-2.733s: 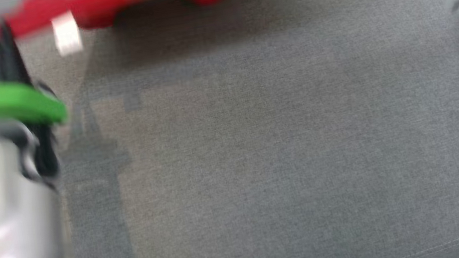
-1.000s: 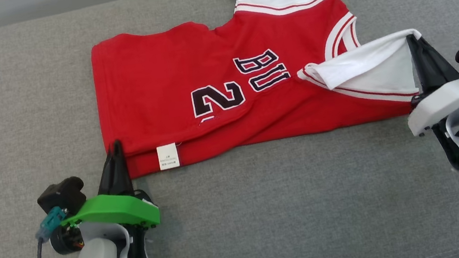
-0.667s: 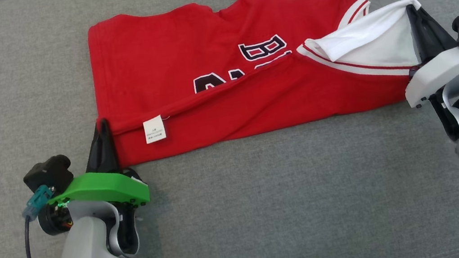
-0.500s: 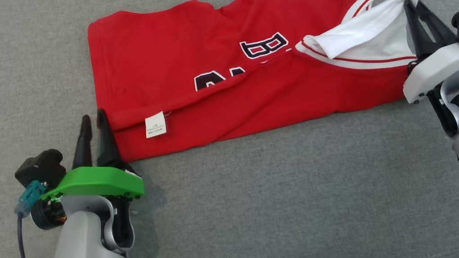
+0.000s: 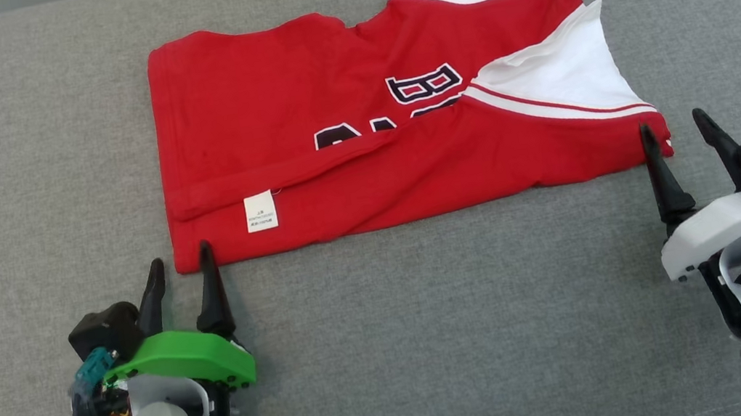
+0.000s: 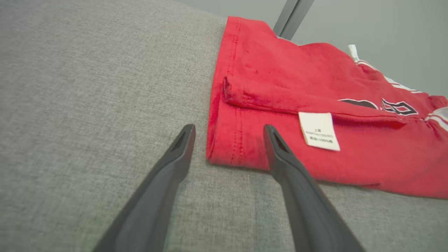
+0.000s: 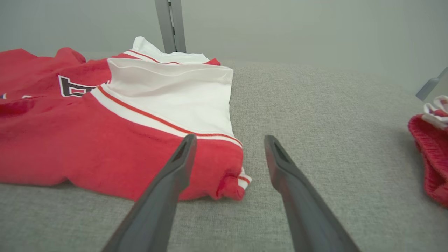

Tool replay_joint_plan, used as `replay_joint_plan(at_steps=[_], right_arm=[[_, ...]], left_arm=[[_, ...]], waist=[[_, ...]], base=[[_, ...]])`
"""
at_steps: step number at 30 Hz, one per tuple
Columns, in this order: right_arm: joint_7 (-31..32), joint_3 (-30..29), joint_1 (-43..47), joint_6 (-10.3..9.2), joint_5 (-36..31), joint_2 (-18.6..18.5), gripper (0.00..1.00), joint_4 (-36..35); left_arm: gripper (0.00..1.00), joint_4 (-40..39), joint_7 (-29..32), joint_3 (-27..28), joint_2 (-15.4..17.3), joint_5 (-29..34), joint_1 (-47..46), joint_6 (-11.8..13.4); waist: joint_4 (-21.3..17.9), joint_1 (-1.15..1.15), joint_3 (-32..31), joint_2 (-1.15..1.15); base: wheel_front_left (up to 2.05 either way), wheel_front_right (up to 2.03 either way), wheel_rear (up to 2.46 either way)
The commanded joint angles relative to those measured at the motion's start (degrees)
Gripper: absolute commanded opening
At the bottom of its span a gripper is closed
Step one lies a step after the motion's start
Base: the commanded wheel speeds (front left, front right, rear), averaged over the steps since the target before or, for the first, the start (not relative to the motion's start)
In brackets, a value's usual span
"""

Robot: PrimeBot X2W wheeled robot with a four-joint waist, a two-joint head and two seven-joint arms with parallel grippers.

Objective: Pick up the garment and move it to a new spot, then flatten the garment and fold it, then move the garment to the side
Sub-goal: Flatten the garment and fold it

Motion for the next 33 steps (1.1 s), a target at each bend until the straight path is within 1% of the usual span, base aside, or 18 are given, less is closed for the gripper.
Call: replay_joint_plan(at_steps=[1,4,7,10,14,15,16,17,18,19,20,24,27,30,33], right_arm=[[-0.2,-0.1,0.7,-0.12,-0.6,0.2,1.00,0.6],[-0.2,-0.5,0.3,-0.12,-1.0,0.7,1.00,2.7],[-0.3,-2.3,-1.1,-0.12,-0.9,1.8,1.00,4.8],[-0.3,-4.1,-2.4,-0.12,-0.4,2.7,1.00,7.4],[-0.2,-4.4,-3.7,-0.12,-0.2,3.4,1.00,11.0],[-0.2,-4.6,-4.0,-0.12,-0.1,3.4,0.96,11.7],[-0.1,-4.6,-4.3,-0.12,0.1,3.5,0.58,12.7],[-0.1,-4.6,-4.7,-0.12,0.4,3.7,0.44,13.7],[-0.1,-4.6,-5.0,-0.12,0.6,3.7,0.24,14.3],[-0.1,-4.7,-5.4,-0.12,0.7,3.8,0.00,15.1],[-0.1,-4.7,-5.7,-0.12,0.7,3.8,0.00,15.7],[-0.1,-5.1,-6.6,-0.12,1.3,3.7,0.00,17.4],[-0.1,-5.1,-6.9,-0.12,2.0,3.8,0.00,16.1],[-0.1,-4.6,-6.4,-0.12,2.3,3.9,0.00,13.9],[-0.1,-4.0,-6.1,-0.12,3.3,3.9,0.00,11.3]], left_arm=[[1.00,0.8,0.0,0.3,0.4,1.3,-0.8,0.3],[1.00,3.4,0.0,0.7,0.4,1.8,-1.8,0.4],[1.00,5.9,0.1,0.5,0.3,2.0,-2.3,0.0],[1.00,8.7,0.1,-0.5,0.3,1.5,-2.9,-0.3],[1.00,13.1,0.5,-2.5,0.1,1.2,-3.6,-0.8],[1.00,14.0,0.5,-3.0,0.1,0.9,-3.7,-0.9],[0.81,15.2,0.6,-3.9,0.1,0.7,-3.9,-1.0],[0.62,16.3,0.7,-4.7,0.0,0.5,-4.2,-1.1],[0.45,17.0,0.8,-5.3,-0.1,0.2,-4.5,-1.2],[0.31,17.7,0.9,-6.2,-0.2,-0.2,-4.8,-1.3],[0.00,18.4,0.9,-7.1,-0.3,-0.6,-5.1,-1.4],[0.00,19.9,1.0,-10.2,-0.5,-3.6,-6.1,-1.4],[0.00,18.6,0.9,-11.4,-0.5,-5.2,-7.2,-1.4],[0.00,15.6,0.5,-10.6,-0.1,-5.7,-7.4,-1.4],[0.00,11.3,0.0,-7.9,0.7,-5.8,-7.6,-1.3]], waist=[[-0.1,0.00,0.1,0.00],[-0.3,0.00,0.4,0.00],[-0.4,0.00,0.7,0.00],[-0.3,0.00,0.9,0.00],[-0.1,0.00,1.1,0.00],[-0.1,0.00,1.1,0.00],[0.0,0.00,1.2,0.00],[0.0,0.00,1.3,0.00],[0.1,0.00,1.3,0.00],[0.1,0.00,1.4,0.00],[0.1,0.00,1.4,0.00],[0.3,0.00,1.4,0.00],[0.5,0.00,1.2,0.00],[0.5,0.00,0.3,0.00],[0.6,0.00,-1.5,0.00]], base=[[0.00,0.00,0.00],[0.00,0.00,0.00],[0.00,0.00,0.00],[0.00,0.00,0.00],[0.00,0.00,0.00],[0.00,0.00,0.00],[0.00,0.00,0.00],[0.00,0.00,0.00],[0.00,0.00,0.00],[0.00,0.00,0.00],[0.00,0.00,0.00],[0.00,0.00,0.00],[0.00,0.00,0.00],[0.00,0.00,0.00],[0.00,0.00,0.00]])
